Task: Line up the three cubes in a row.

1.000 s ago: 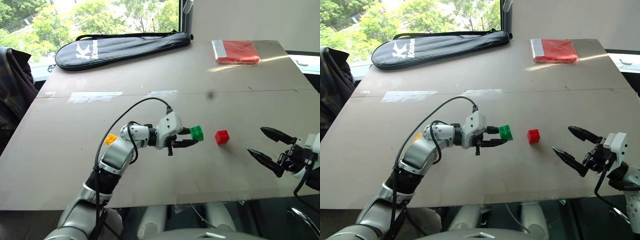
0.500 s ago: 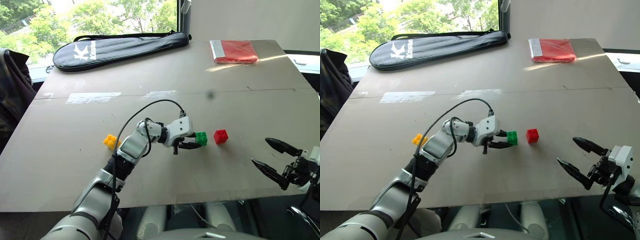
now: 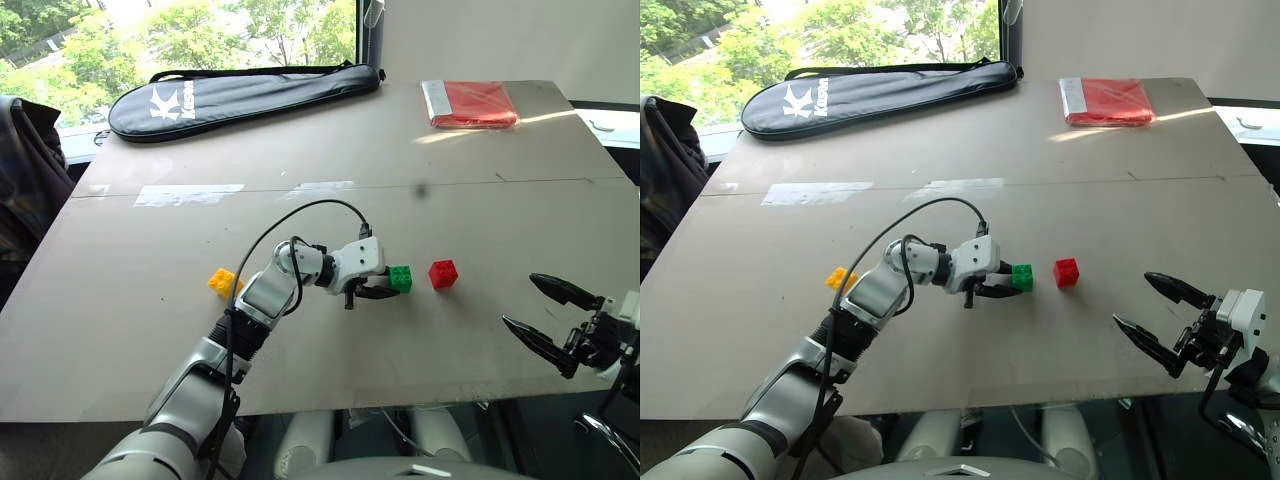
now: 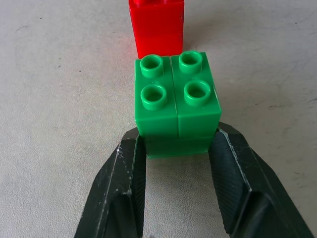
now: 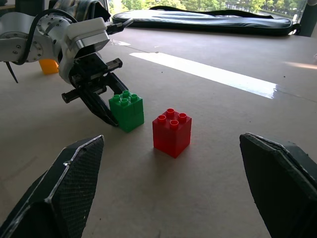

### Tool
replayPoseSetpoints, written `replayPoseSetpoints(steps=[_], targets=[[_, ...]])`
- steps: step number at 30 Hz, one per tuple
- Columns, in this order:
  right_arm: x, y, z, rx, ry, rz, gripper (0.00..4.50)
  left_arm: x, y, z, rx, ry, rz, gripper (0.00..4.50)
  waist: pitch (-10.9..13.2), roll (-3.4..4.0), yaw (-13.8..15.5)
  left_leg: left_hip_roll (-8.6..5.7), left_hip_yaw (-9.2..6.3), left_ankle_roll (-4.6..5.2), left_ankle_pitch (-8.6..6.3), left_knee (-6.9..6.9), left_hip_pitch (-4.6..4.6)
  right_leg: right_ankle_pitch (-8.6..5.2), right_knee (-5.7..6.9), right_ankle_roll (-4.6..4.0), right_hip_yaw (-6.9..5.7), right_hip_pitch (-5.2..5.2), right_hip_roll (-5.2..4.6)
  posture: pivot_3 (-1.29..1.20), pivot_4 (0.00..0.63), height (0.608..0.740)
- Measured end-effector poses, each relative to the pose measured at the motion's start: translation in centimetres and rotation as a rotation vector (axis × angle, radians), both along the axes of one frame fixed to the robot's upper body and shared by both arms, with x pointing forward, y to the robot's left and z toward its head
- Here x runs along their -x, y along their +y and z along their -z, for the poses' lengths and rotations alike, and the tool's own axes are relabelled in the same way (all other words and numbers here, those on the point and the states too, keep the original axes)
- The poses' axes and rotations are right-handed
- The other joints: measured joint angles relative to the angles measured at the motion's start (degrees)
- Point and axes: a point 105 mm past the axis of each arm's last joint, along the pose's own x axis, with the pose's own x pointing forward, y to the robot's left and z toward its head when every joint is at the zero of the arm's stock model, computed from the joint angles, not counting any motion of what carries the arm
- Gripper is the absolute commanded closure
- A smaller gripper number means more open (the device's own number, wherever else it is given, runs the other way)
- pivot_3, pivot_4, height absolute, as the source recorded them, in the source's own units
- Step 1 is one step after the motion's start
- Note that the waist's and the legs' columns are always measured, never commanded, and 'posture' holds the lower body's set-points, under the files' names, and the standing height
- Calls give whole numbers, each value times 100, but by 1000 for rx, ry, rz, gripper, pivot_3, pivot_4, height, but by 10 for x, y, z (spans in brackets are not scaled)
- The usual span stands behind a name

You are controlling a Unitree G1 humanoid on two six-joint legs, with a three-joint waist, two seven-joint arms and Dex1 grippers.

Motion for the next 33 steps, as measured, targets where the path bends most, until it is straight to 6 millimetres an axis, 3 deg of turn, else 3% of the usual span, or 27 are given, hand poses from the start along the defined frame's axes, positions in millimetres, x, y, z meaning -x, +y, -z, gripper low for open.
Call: replayPoseSetpoints(steps=[5, 10, 14, 16, 24, 29, 31, 32, 33], targets=[[-1, 1, -1, 3, -6, -2, 0, -6, 1, -1, -3, -59, -34, 515, 0, 0, 2, 0, 0, 0, 0, 2, 1, 0, 3, 0, 1, 0, 0, 0, 150, 712], [-3, 3, -3, 2, -16, -13, 0, -8, 5, -8, 18, -75, -60, 515, 1, 0, -6, 0, 0, 0, 0, 1, 0, 0, 6, 0, 1, -2, 0, 0, 150, 712], [-7, 6, -6, 3, -33, -37, 0, -4, 24, -38, 91, -90, -106, 515, 0, 0, -38, 3, 1, 0, 0, 1, 3, 0, 12, -1, 2, -3, -1, 0, 150, 712], [-8, 6, -5, 1, -30, -39, 0, -1, 31, -44, 110, -74, -116, 515, -1, 3, -31, 3, -1, -1, 0, 2, 3, -1, 14, -1, 1, -3, -2, 0, 150, 712], [-22, 14, -11, -18, -59, -119, 0, 53, 91, -83, 305, 92, -266, 515, 3, 7, -159, 7, 2, -1, 0, 0, 7, -1, 19, -1, 7, -7, -6, 0, 150, 712], [-29, 20, -12, -36, -62, -172, 0, 83, 117, -74, 467, 156, -491, 515, 4, 6, -96, 7, -3, -2, 0, 3, 6, -5, 20, -9, 2, -6, -10, 0, 150, 712], [-30, 22, -12, -38, -63, -187, 0, 83, 123, -72, 490, 144, -551, 515, 4, 6, -30, 5, -5, -3, 1, 5, 9, -13, 20, -21, -1, -2, -8, 0, 150, 712], [-31, 27, -14, -41, -69, -225, 0, 85, 134, -66, 547, 76, -705, 515, -1, 12, -25, 5, 8, -2, 0, 4, 15, -14, 16, -23, 12, 1, -12, 0, 150, 712], [-31, 27, -13, -43, -66, -229, 0, 85, 137, -61, 558, 78, -748, 515, -2, 12, -18, 4, 13, -1, -1, 4, 20, -14, 18, -24, 17, 8, -14, 0, 150, 712]])
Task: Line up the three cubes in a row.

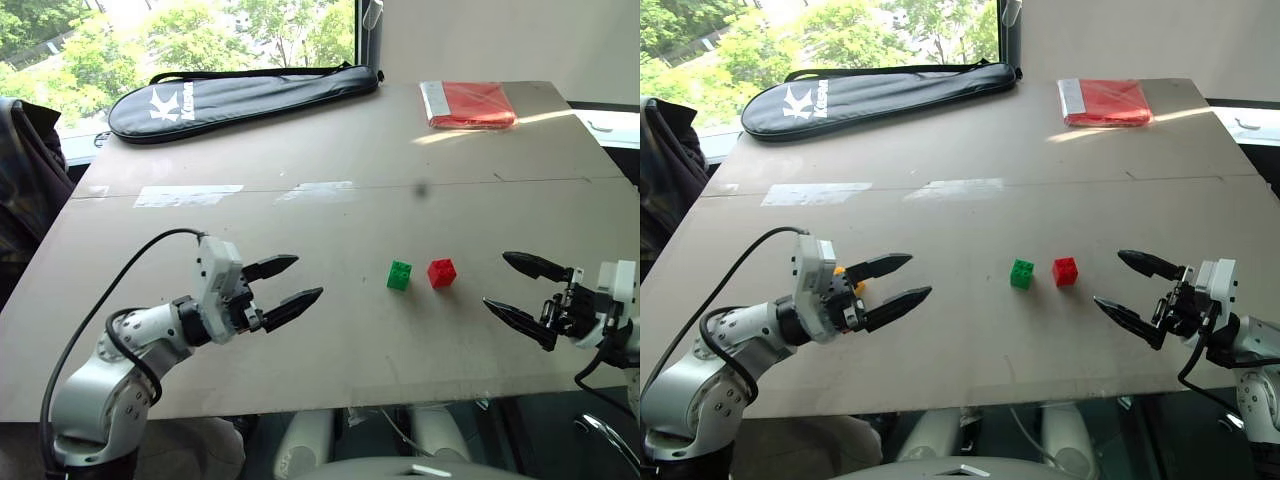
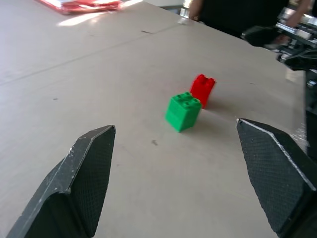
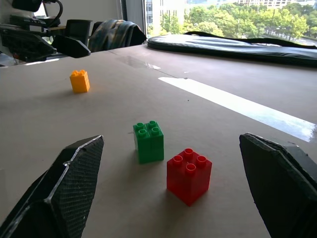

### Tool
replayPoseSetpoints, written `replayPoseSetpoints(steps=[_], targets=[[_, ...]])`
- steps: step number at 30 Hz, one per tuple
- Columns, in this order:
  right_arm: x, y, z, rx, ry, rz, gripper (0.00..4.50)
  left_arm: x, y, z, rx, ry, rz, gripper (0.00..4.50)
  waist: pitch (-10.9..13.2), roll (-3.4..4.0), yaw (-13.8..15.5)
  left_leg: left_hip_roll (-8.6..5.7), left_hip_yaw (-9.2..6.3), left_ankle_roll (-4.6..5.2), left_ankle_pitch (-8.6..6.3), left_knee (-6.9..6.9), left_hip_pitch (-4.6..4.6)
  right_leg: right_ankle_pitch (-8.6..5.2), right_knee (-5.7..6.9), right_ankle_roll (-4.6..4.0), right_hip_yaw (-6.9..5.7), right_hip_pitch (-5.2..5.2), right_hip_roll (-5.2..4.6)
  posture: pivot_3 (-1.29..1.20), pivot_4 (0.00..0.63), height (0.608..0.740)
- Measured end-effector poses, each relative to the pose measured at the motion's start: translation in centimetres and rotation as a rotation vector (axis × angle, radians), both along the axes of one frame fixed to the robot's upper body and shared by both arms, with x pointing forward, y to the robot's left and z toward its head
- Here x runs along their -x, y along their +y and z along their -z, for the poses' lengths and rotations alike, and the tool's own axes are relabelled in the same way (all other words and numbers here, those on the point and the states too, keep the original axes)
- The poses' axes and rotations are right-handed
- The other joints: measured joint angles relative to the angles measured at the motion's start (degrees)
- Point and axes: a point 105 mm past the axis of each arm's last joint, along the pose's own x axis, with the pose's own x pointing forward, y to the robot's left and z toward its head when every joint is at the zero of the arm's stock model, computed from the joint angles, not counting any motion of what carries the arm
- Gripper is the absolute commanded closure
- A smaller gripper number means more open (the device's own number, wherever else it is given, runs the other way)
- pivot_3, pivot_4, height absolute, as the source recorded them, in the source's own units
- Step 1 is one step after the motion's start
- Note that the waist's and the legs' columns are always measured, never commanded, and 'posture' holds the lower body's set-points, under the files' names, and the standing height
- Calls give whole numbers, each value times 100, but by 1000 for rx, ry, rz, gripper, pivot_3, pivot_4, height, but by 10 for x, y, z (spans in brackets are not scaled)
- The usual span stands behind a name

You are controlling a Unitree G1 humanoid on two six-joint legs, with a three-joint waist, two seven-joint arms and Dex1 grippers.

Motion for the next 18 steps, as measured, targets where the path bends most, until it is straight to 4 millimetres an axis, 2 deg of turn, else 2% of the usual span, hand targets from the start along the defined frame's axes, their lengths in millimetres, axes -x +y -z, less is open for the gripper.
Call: replayPoseSetpoints(steps=[4, 6, 9, 14, 18], targets=[[-3, 2, 3, -7, 18, -39, 0, 9, 25, 29, 42, 26, -349, 515, 0, -12, 31, 1, -6, 0, 0, 0, -4, 0, -9, 0, -9, 3, 3, 0, 150, 712], [-6, 4, 2, -8, 14, -60, 0, 10, 43, 38, 4, -2, -541, 515, -3, -13, 60, 0, -14, -1, 0, 1, -2, -1, -8, 0, -19, 10, 5, 0, 150, 712], [-5, 4, 3, -6, 15, -74, 0, 10, 59, 44, -24, -26, -710, 515, -3, -14, 49, 0, -11, 0, 0, 1, -2, -2, -9, 1, -17, 11, 5, 0, 150, 712], [-5, 4, 3, -4, 20, -77, 0, 5, 78, 58, -90, -22, -883, 515, -4, -14, 31, 0, -11, 1, 0, 1, -3, -1, -10, 3, -20, 11, 7, 0, 150, 712], [-5, 4, 3, -4, 21, -77, 0, -3, 74, 59, -121, -40, -880, 515, -7, -12, 27, 0, -10, 1, -1, 1, 0, -6, -9, 10, -19, 12, 6, 0, 150, 712]])
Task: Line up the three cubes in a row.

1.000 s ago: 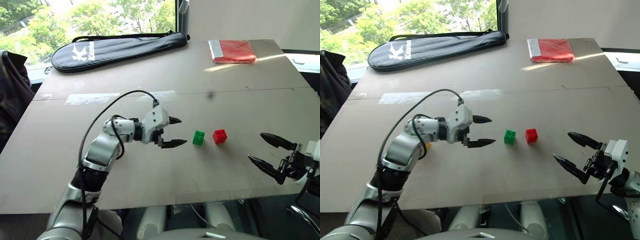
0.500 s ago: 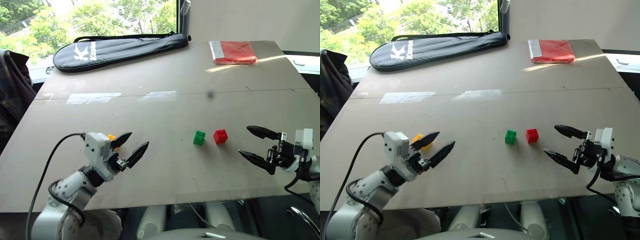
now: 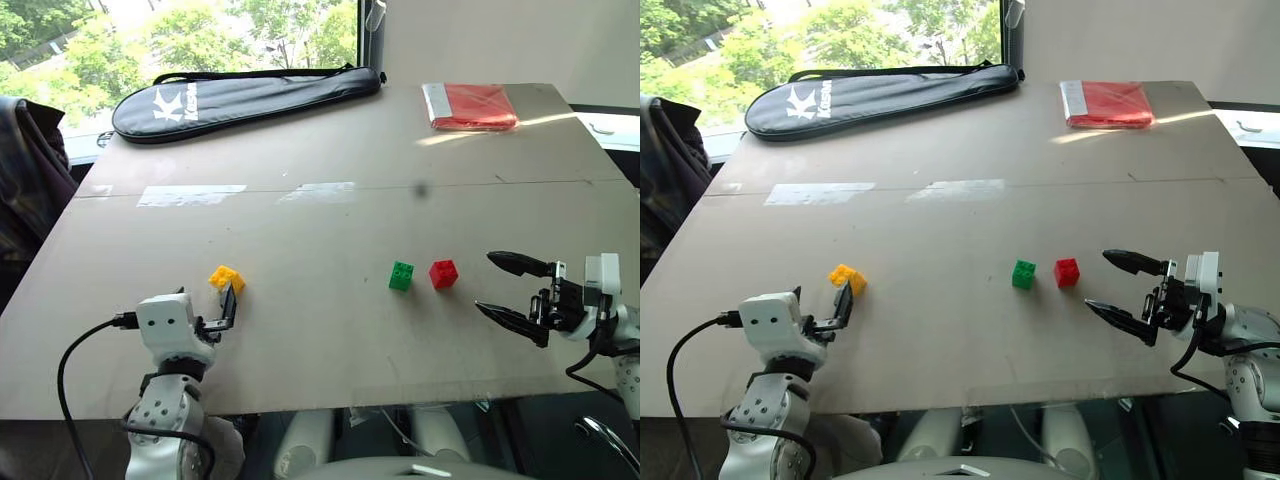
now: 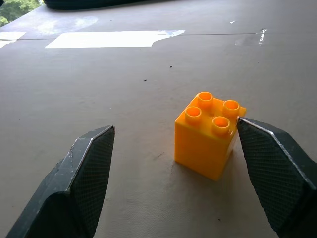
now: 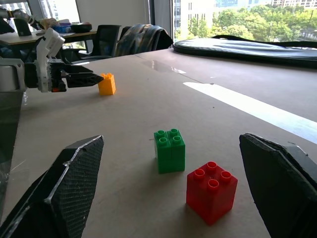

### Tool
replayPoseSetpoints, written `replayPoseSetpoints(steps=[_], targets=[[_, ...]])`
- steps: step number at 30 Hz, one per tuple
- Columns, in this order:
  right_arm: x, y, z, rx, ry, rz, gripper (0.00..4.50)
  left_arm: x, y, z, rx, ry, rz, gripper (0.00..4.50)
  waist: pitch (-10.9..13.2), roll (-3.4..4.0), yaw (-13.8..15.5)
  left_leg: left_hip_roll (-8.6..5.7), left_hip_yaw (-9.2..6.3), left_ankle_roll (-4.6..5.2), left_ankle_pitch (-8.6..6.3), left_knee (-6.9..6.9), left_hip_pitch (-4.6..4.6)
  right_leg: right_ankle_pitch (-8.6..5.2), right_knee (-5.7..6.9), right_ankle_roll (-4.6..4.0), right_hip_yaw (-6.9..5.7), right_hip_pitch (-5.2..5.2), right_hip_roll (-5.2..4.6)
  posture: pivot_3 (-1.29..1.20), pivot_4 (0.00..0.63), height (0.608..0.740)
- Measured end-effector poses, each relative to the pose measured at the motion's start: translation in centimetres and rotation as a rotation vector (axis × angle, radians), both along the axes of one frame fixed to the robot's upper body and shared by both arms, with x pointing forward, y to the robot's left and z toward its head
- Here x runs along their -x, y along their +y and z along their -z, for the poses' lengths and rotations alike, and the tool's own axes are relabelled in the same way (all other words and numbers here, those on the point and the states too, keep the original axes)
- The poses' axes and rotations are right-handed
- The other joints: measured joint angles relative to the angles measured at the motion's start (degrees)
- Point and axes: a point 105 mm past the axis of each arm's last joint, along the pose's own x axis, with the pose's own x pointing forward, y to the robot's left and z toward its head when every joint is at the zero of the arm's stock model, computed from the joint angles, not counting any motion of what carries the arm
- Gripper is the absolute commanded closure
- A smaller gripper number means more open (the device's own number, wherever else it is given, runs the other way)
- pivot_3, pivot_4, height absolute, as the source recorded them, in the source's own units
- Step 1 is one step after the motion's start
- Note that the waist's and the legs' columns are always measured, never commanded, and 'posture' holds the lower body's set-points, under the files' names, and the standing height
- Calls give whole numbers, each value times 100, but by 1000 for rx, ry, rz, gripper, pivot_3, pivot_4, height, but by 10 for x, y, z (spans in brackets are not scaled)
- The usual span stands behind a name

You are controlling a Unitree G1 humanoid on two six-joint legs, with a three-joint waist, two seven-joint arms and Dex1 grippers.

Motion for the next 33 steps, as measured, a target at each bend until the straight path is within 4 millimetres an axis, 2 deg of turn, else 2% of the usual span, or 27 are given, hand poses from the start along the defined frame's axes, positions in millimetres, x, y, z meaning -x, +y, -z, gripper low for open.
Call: replayPoseSetpoints(steps=[4, 8, 11, 15, 23, 28, 33], targets=[[0, 0, 0, 0, 0, 2, 0, -11, -3, 1, -53, -1, 65, 515, -19, 30, -1, 0, 1, 0, 0, -1, 6, -4, 3, 5, 1, 1, 1, 0, 150, 712], [1, 0, 1, 0, 6, 5, 0, -17, 3, 3, -97, 6, 138, 515, -36, 54, -22, 2, 11, 0, 0, -8, 28, -7, 7, 9, 10, 11, 2, 0, 150, 712], [1, 0, 2, -1, 10, 15, 0, -23, 13, 2, -119, 8, 187, 515, -42, 63, -28, 4, 18, 0, 0, -12, 47, -11, 15, 12, 15, 19, 4, 0, 150, 712], [3, 0, 4, -1, 14, 23, 0, -24, 18, 5, -123, 1, 228, 515, -44, 65, -70, 6, 33, 0, -1, -15, 60, -11, 16, 14, 31, 25, 3, 0, 150, 712], [8, -1, 8, 1, 35, 42, 0, -7, 13, 16, -35, -42, 241, 515, -41, 57, -145, 12, 43, 4, -4, -17, 61, -11, 15, 15, 41, 24, 1, 0, 150, 712], [8, -1, 8, 1, 34, 43, 0, 5, 14, 27, 2, -11, 220, 515, -30, 39, -142, 18, 44, 4, -5, -17, 59, -12, 15, 15, 37, 20, 5, 0, 150, 712], [8, -1, 7, 1, 29, 41, 0, 3, 20, 23, -8, -24, 191, 515, -18, 19, -110, 16, 42, 4, -5, -17, 51, -12, 11, 16, 33, 16, 4, 0, 150, 712]])
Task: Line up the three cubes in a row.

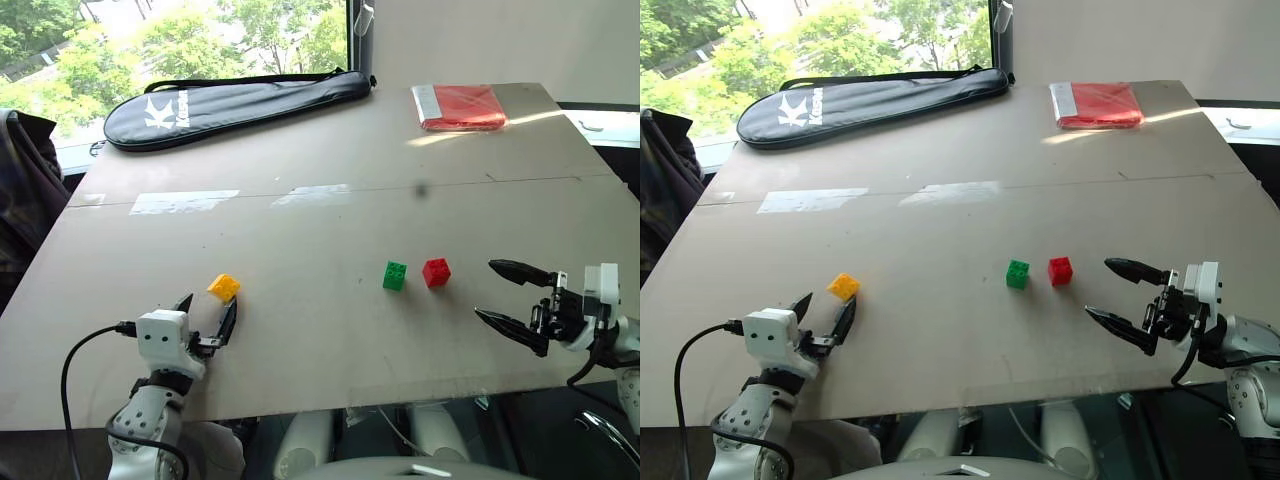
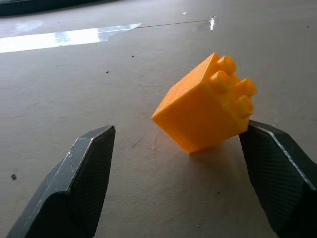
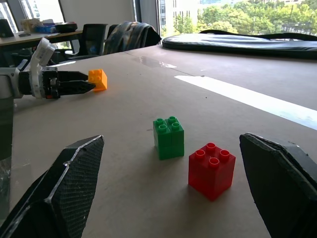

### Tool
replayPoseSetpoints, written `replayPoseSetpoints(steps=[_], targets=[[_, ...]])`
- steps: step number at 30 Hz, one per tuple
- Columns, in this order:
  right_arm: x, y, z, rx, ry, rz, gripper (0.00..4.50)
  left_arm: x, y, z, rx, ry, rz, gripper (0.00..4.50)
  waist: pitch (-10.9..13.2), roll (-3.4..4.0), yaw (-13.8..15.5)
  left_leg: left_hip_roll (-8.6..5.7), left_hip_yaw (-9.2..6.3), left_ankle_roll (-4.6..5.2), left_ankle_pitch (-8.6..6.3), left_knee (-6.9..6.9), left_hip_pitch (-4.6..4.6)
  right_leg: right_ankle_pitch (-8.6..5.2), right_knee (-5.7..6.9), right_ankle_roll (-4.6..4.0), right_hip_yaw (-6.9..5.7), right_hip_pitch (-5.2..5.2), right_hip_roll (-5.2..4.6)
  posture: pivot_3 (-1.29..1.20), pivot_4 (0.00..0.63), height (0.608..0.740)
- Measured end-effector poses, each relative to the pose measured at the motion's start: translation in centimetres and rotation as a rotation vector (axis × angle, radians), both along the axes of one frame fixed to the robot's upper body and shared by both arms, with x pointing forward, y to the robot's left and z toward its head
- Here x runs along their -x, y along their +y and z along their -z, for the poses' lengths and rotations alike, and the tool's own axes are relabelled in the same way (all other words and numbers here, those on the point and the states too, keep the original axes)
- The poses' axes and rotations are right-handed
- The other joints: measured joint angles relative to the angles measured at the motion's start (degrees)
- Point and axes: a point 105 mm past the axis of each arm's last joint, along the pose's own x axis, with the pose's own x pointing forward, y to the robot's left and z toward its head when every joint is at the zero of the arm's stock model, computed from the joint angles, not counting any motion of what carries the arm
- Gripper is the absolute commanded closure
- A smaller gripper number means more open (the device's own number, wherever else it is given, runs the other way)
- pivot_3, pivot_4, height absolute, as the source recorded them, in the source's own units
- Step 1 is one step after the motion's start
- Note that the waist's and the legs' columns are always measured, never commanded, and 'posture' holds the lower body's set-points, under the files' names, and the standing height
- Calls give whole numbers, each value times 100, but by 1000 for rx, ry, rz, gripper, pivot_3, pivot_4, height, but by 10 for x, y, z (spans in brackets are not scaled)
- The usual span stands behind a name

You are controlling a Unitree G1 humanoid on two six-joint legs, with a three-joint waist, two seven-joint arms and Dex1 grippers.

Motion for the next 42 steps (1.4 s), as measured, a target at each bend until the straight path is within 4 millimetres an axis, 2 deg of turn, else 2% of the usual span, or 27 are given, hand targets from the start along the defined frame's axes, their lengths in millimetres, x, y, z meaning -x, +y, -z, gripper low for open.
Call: replayPoseSetpoints(steps=[6, 16, 19, 20, 21, 22, 23, 24, 36, 39, 42], targets=[[0, 0, 0, 2, -1, 1, 0, -7, 4, -9, -25, -27, 3, 515, 3, -4, 1, 0, -1, 1, -1, 0, -5, 0, -4, 0, -1, -3, 0, 0, 150, 712], [-1, 0, 1, -9, -6, 19, 0, -17, 10, -8, -51, -9, 12, 515, 6, -9, 1, 0, -4, 1, -2, 0, -8, 0, -6, 0, -5, -4, -1, 0, 150, 712], [0, 1, 1, -11, -9, 25, 0, -22, 8, -6, -59, 8, 60, 1316, 6, -9, 6, 0, -6, 2, -2, -2, -9, 1, -8, 0, -7, -4, 0, 0, 150, 712], [0, 2, 0, -11, -14, 21, 0, -25, 6, -5, -56, 20, 87, 1768, 6, -8, 8, 0, -8, 2, -2, -1, -9, 1, -7, 0, -9, -4, 0, 0, 150, 712], [1, 3, -1, -11, -19, 16, 0, -27, 5, -4, -55, 30, 111, 1897, 6, -8, 8, 0, -8, 1, -2, -2, -9, 1, -7, 0, -9, -4, 0, 0, 150, 712], [3, 4, -2, -13, -23, 7, 0, -28, 4, -4, -50, 33, 140, 2603, 6, -9, 6, 0, -9, 1, -2, -2, -11, 1, -8, -1, -10, -5, -1, 0, 150, 712], [3, 5, -3, -17, -23, 2, 0, -29, 4, -5, -50, 33, 156, 3076, 6, -10, 5, 0, -9, 1, -2, -2, -11, 1, -10, -1, -10, -4, -1, 0, 150, 712], [4, 5, -3, -25, -17, -4, 0, -29, 4, -5, -50, 36, 170, 3279, 6, -9, 3, 0, -9, 1, -2, -2, -12, 1, -12, -1, -9, -5, -2, 0, 150, 712], [19, 18, -13, -25, -15, -137, 0, -34, 6, -7, -60, 64, 280, 3252, 6, -8, 17, 2, -13, 1, -2, -8, -12, 1, -16, 0, -13, -4, -11, 0, 150, 712], [18, 19, -14, -26, -13, -138, 0, -41, -10, -9, -62, 74, 396, 3252, 6, -8, 88, -1, -15, 1, -2, -8, -13, 1, -17, -1, -16, -4, -5, 0, 150, 712], [17, 20, -16, -27, -21, -137, 0, -52, -36, -11, -71, 84, 567, 3252, 7, -8, 129, -5, -27, 2, -1, -7, -23, 1, -23, -1, -28, -5, -4, 0, 150, 712]])
